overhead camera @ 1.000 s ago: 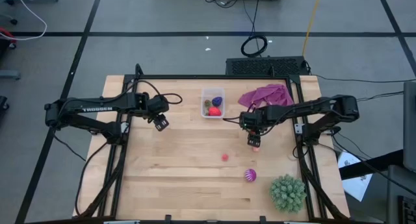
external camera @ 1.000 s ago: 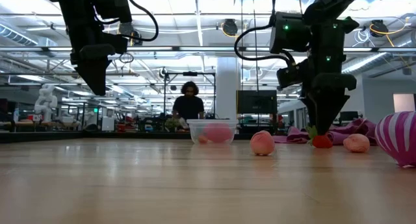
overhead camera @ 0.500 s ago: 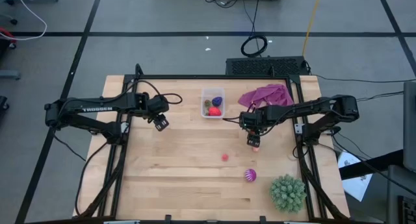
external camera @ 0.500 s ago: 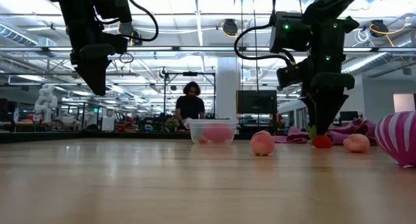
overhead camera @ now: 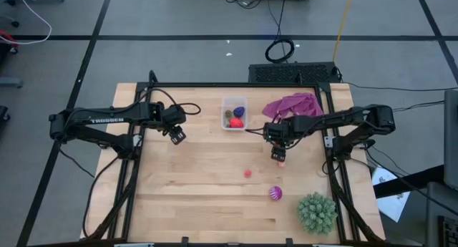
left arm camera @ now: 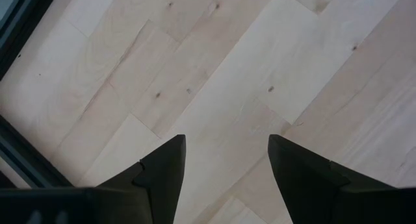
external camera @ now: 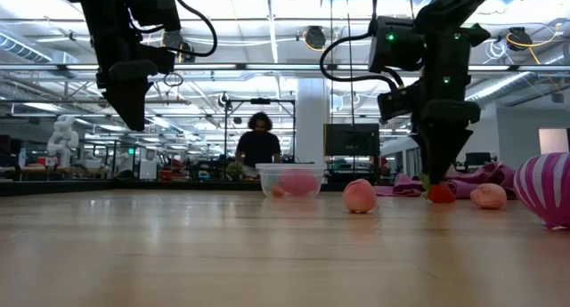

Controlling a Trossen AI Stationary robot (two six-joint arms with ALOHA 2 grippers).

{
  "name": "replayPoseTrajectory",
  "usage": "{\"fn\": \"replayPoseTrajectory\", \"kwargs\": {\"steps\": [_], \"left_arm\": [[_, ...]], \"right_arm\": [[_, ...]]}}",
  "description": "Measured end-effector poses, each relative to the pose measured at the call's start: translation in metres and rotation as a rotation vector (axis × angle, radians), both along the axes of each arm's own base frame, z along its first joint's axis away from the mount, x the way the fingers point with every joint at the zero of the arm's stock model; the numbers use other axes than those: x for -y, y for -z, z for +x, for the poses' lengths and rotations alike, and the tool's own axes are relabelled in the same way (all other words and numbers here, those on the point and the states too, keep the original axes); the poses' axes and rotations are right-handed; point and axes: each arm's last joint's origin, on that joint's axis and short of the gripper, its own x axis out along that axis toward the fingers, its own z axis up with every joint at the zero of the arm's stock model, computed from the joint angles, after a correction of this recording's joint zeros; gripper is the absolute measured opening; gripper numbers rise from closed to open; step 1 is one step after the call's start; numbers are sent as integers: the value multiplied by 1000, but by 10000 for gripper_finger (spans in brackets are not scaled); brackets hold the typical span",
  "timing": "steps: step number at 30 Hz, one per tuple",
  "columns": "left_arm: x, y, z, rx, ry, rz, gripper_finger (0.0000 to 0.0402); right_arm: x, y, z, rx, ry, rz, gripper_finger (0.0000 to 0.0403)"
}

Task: Pick and placing Produce into tupperware
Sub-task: Put the strawberry into the transparent bin

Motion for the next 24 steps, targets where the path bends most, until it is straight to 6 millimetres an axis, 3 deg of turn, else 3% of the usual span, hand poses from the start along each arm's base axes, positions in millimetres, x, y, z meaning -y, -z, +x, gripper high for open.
{"fn": "replayPoseTrajectory", "kwargs": {"steps": [24], "left_arm": [[0, 0, 0, -1, 1, 1, 225]], "right_arm": [[-2, 15, -9, -13, 17, 31, 286]]}}
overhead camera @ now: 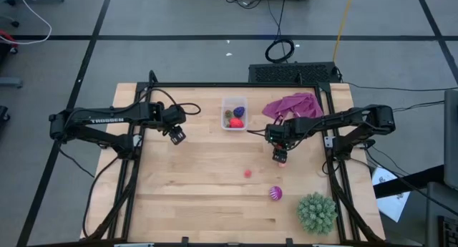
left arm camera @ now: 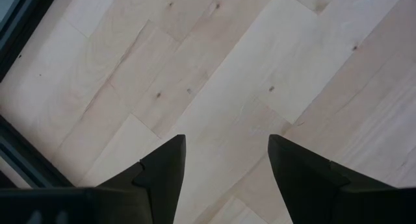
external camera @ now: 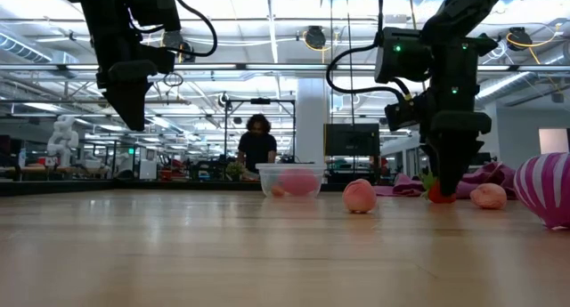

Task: Pick and placing Produce into tupperware
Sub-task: Put the strawberry into the transparent bin

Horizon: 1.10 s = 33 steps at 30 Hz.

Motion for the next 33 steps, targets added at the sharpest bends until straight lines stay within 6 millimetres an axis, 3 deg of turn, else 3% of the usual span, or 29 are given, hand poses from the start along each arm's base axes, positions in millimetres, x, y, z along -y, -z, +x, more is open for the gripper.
{"fn": "replayPoseTrajectory", "kwargs": {"steps": [7, 33], "left_arm": [[0, 0, 0, 0, 0, 0, 225], [0, 0, 0, 1, -1, -1, 225]], "right_arm": [[0, 0, 0, 5, 3, -1, 277], [0, -1, 3, 30, 3, -4, 144]]}}
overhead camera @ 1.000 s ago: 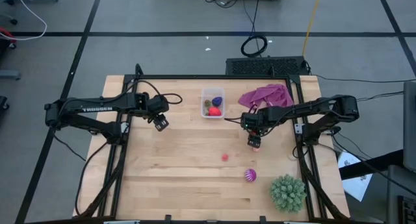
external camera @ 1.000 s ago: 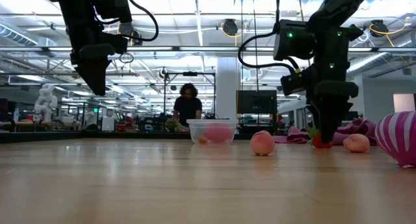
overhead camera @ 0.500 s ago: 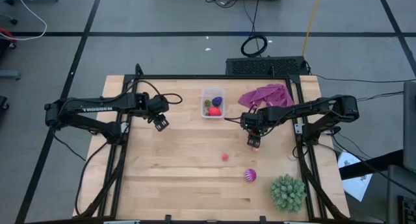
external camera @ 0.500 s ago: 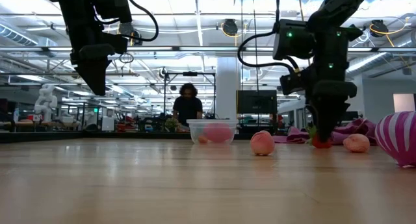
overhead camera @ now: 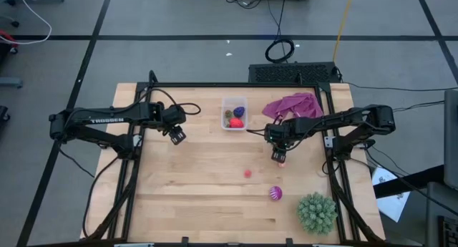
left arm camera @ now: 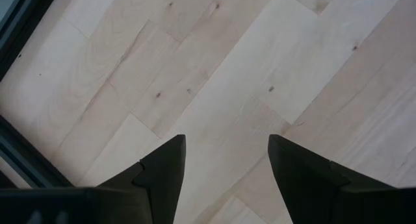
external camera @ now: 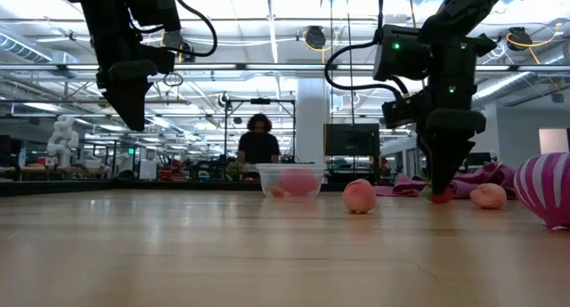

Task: Pick and placing Produce into tupperware
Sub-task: Put the strawberry into the transparent bin

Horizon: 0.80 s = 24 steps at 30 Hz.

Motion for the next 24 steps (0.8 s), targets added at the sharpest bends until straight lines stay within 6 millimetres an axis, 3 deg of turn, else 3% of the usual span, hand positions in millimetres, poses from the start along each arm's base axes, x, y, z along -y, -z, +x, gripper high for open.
{"fn": "replayPoseTrajectory", "kwargs": {"steps": [19, 24], "left_arm": [[0, 0, 0, 0, 0, 0, 225], [0, 0, 0, 0, 0, 0, 225]], "right_arm": [[3, 0, 0, 4, 11, -1, 139], [7, -11, 8, 39, 2, -10, 139]]}}
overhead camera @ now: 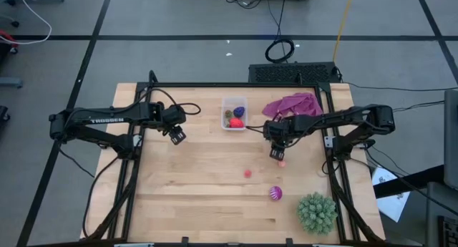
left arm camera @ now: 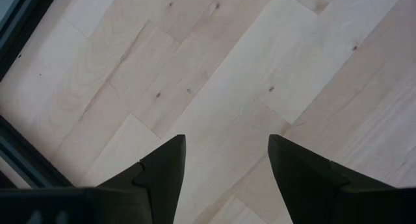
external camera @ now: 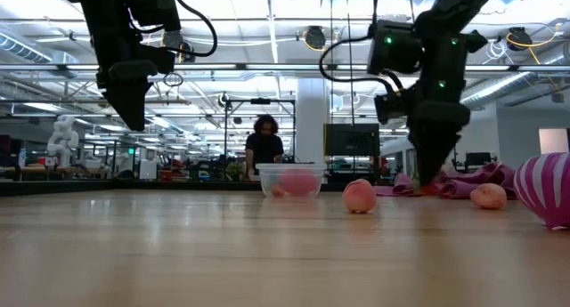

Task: Pick and placing Produce into tupperware
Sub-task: Put the strawberry into the transparent bin

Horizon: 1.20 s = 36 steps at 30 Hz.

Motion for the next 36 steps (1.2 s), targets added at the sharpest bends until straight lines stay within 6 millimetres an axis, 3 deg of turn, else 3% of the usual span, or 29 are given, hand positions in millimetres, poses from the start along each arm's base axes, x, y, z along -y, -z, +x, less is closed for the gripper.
{"fn": "replayPoseTrajectory", "kwargs": {"steps": [5, 13, 21, 28, 36], "left_arm": [[0, 0, 0, -1, 1, 0, 225], [0, 0, 0, -1, 1, 0, 225], [0, 0, 0, -2, 5, 2, 225], [0, 0, 0, -2, 7, 3, 225], [0, 0, 1, 8, 12, 8, 225]], "right_arm": [[2, -21, 15, 68, -44, -21, 139], [7, -74, 43, 225, -119, -74, 139], [26, -113, 61, 424, -164, -176, 139], [49, -113, 81, 468, -171, -237, 139], [79, -99, 132, 423, -220, -276, 139]]}}
